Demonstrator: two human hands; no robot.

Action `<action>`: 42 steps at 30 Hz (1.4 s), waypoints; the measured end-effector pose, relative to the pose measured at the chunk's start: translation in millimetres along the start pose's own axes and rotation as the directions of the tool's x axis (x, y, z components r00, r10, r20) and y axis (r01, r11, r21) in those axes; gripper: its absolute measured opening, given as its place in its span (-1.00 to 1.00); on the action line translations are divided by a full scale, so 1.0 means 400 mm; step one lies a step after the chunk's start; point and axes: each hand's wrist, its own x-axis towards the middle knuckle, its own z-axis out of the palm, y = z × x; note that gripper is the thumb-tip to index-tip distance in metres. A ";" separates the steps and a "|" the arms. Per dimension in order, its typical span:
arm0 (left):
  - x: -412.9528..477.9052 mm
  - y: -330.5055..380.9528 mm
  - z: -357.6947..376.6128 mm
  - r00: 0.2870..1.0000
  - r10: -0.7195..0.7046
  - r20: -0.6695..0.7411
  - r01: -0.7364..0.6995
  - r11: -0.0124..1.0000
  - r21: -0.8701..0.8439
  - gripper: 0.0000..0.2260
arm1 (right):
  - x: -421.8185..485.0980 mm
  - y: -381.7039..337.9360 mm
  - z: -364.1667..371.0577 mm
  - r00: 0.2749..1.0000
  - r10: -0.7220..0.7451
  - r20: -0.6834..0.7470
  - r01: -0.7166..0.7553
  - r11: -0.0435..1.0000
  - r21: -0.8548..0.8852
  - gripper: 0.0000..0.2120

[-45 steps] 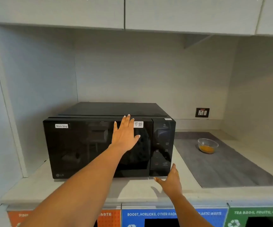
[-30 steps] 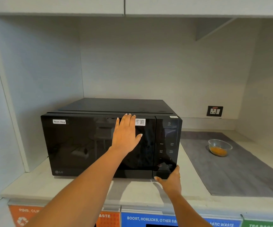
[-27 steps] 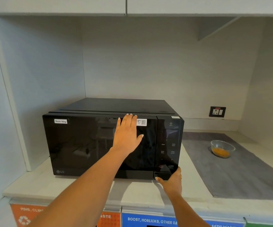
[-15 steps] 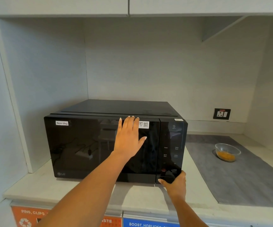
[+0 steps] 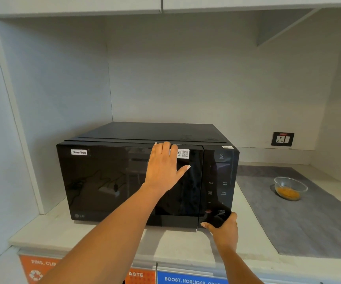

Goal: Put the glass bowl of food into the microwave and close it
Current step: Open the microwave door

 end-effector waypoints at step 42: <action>-0.079 0.013 -0.118 0.997 -0.036 -0.072 0.032 0.998 -0.049 -0.33 | -0.030 -0.041 -0.017 0.997 0.072 0.033 -0.073 0.996 0.043 -0.29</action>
